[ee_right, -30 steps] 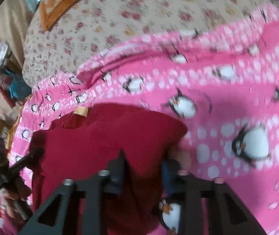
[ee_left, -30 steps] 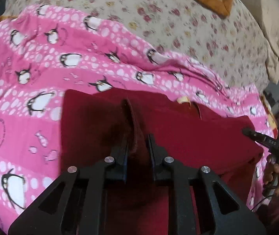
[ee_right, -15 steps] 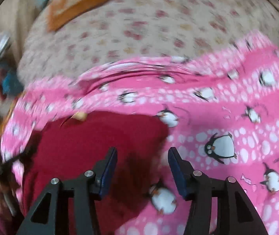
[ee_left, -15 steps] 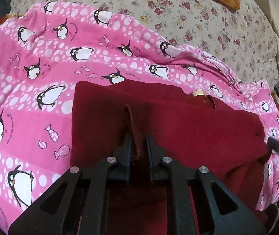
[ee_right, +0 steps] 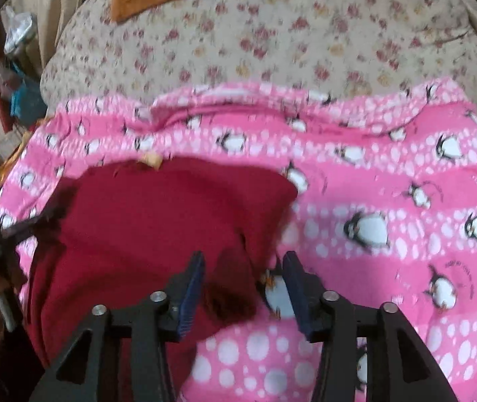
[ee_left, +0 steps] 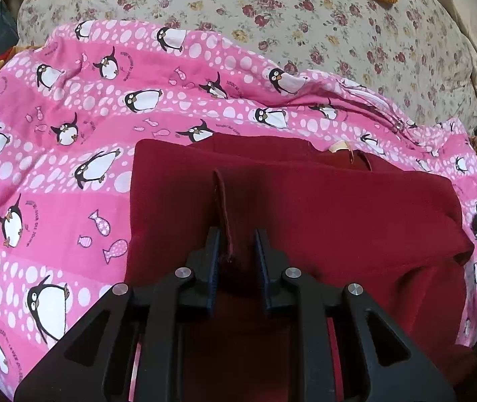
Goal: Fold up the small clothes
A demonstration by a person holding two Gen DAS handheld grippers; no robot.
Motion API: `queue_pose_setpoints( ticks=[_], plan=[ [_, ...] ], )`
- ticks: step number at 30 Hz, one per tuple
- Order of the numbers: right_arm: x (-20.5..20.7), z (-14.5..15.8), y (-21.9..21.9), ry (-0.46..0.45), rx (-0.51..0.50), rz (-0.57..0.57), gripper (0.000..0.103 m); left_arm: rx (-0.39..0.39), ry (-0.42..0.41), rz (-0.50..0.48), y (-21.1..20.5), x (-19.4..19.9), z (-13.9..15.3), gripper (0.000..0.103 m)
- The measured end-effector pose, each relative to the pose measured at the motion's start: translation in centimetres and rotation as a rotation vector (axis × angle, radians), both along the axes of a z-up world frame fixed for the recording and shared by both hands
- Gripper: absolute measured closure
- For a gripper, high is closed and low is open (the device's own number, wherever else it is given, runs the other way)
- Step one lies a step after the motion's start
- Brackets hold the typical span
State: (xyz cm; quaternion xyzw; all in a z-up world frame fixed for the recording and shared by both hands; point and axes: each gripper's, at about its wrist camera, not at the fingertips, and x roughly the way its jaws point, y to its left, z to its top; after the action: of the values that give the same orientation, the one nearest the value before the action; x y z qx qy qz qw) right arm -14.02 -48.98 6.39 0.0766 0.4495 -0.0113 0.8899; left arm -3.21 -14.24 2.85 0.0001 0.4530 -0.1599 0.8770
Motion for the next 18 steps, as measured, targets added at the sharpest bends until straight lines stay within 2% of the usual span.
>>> queue_pose_setpoints(
  ticks=[2, 4, 6, 9, 14, 16, 18],
  plan=[
    [1.7, -1.4, 0.3, 0.018, -0.009, -0.017, 0.056, 0.013, -0.003, 0.002, -0.1, -0.1, 0.0, 0.083],
    [3.4, -3.6, 0.2, 0.09, -0.065, -0.05, 0.056, 0.021, -0.007, -0.001, -0.2, -0.2, 0.1, 0.082],
    [4.1, -5.4, -0.2, 0.144, -0.042, -0.052, 0.056, 0.031, -0.013, -0.004, -0.3, -0.3, 0.1, 0.081],
    [3.1, -4.4, -0.9, 0.12, -0.005, -0.074, 0.056, 0.036, -0.019, -0.007, -0.3, -0.5, 0.2, 0.073],
    [-0.3, -2.4, -0.3, 0.048, 0.005, -0.039, 0.055, 0.045, -0.045, -0.013, -0.4, -1.3, 0.5, 0.05],
    [-1.0, -3.1, 0.6, 0.063, -0.017, -0.012, 0.054, 0.056, -0.057, -0.015, -0.4, -1.7, 0.6, 0.05],
    [-1.2, -5.0, 1.2, 0.128, -0.063, -0.005, 0.054, 0.076, -0.067, -0.028, -0.4, -2.5, 0.8, 0.05]
  ],
)
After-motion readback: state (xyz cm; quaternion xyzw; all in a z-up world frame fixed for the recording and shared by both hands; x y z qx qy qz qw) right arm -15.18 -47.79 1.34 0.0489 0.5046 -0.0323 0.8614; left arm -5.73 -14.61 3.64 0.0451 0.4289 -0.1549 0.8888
